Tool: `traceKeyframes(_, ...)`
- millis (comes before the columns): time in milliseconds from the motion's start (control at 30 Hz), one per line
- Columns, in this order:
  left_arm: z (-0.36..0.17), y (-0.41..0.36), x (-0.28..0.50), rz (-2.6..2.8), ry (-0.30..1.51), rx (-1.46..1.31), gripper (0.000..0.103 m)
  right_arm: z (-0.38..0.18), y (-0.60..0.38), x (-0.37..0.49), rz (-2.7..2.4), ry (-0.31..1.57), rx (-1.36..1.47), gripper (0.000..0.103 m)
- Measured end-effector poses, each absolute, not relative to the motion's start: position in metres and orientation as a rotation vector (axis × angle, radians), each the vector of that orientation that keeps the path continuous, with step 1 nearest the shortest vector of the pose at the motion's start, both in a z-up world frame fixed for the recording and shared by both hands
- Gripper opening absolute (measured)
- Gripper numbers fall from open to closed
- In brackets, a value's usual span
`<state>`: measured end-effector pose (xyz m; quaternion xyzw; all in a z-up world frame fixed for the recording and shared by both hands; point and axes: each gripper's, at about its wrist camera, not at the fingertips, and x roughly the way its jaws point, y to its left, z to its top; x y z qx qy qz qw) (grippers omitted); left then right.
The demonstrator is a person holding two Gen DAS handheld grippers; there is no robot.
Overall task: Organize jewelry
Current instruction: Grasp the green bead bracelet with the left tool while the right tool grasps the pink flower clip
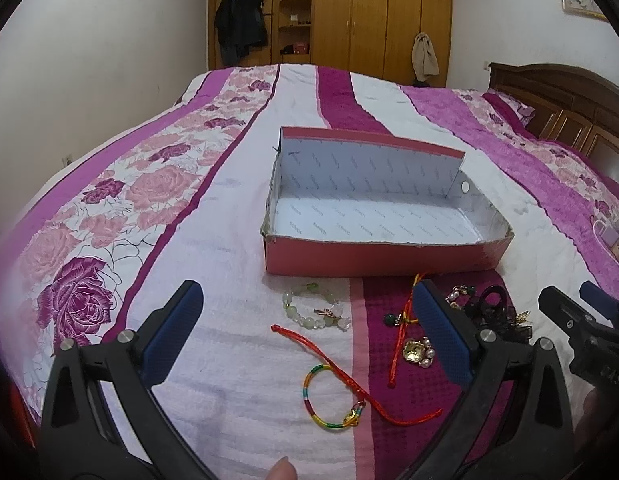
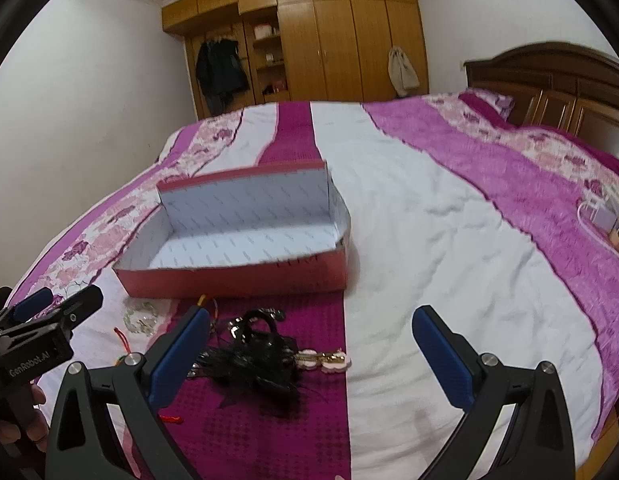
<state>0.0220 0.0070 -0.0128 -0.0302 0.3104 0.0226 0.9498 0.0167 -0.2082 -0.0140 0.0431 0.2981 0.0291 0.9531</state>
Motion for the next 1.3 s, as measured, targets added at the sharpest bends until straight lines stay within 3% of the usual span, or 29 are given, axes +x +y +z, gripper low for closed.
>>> traceKeyframes(433, -0.042, 0.019, 0.051, 0.072, 0.791, -0.081, 0.096, -0.035, -0.227, 0.038, 0.042, 0.715, 0.111, 0.103)
traceKeyframes(600, -0.05, 0.025, 0.058, 0.069, 0.825, -0.099, 0.082, -0.039, -0.235, 0.043, 0.038, 0.737, 0.109, 0.103)
traceKeyframes(767, -0.061, 0.031, 0.073, 0.073, 0.876, -0.116, 0.052, -0.044, -0.243, 0.047, 0.034, 0.754, 0.12, 0.103)
traceKeyframes(833, -0.066, 0.033, 0.078, 0.069, 0.898, -0.131, 0.045, -0.046, -0.246, 0.048, 0.033, 0.762, 0.124, 0.103)
traceKeyframes(1133, -0.074, 0.023, 0.091, 0.072, 0.942, -0.052, 0.037, -0.054, -0.252, 0.054, 0.033, 0.794, 0.133, 0.102)
traceKeyframes(1300, -0.074, 0.015, 0.091, 0.062, 0.928, 0.003, 0.016, -0.058, -0.254, 0.056, 0.029, 0.818, 0.133, 0.099)
